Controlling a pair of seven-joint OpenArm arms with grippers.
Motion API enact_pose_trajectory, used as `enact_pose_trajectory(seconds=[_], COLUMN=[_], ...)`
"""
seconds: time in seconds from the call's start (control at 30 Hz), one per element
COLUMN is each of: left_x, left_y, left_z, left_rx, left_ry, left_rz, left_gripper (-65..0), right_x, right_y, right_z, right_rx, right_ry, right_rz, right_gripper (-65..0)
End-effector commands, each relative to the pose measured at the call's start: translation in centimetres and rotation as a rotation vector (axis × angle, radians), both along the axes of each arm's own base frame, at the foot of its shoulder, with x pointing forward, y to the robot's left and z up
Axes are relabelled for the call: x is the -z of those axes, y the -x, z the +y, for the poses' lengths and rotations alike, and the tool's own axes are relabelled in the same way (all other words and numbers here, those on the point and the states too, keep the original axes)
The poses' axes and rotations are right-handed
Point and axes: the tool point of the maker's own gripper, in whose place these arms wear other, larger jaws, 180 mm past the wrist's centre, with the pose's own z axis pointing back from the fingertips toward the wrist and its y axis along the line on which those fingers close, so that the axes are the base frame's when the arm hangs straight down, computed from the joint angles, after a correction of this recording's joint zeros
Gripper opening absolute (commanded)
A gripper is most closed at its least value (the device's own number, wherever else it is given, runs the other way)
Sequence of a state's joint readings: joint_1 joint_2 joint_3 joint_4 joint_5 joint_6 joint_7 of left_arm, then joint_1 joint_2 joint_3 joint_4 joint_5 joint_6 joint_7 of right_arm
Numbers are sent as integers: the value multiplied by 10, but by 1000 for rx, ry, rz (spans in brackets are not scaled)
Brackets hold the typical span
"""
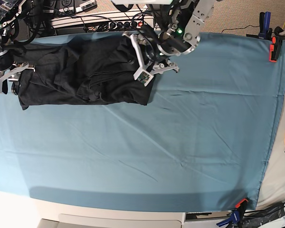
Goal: Fold the T-shirt properly
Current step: 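Lower the folded end onto the shirt near the right gripper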
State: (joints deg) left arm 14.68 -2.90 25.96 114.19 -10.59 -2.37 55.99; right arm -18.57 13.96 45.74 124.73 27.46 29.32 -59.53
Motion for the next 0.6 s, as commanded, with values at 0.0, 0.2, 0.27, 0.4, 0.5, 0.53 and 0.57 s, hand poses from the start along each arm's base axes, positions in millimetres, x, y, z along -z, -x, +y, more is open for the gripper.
enact_pose_trajectory(seconds=[0.0,0.2,0.27,0.4,0.5,0.53,0.57], left_x=[-10,8,11,16,21,23,24], left_y=[-4,-14,-18,-22,-22,-21,-20], left_z=[-9,-20,-20,-11,-4,-2,-1], left_rx=[-3,3,9,7,8,9,11], left_ry=[49,41,23,-42,-95,-105,-113], left_rz=[-19,21,20,5,4,9,15], left_gripper=[-396,-396,-396,-396,-396,-396,-396], right_x=[-13,-13,-13,-13,-14,-14,-14], right_y=[-5,-5,-5,-5,-6,-6,-6], right_z=[2,3,3,3,2,2,2], right_rx=[-16,-21,-20,-21,-22,-22,-22], right_ry=[10,3,3,4,7,6,6], right_rz=[-49,-52,-52,-52,-53,-53,-53], right_gripper=[-429,-429,-429,-429,-429,-429,-429])
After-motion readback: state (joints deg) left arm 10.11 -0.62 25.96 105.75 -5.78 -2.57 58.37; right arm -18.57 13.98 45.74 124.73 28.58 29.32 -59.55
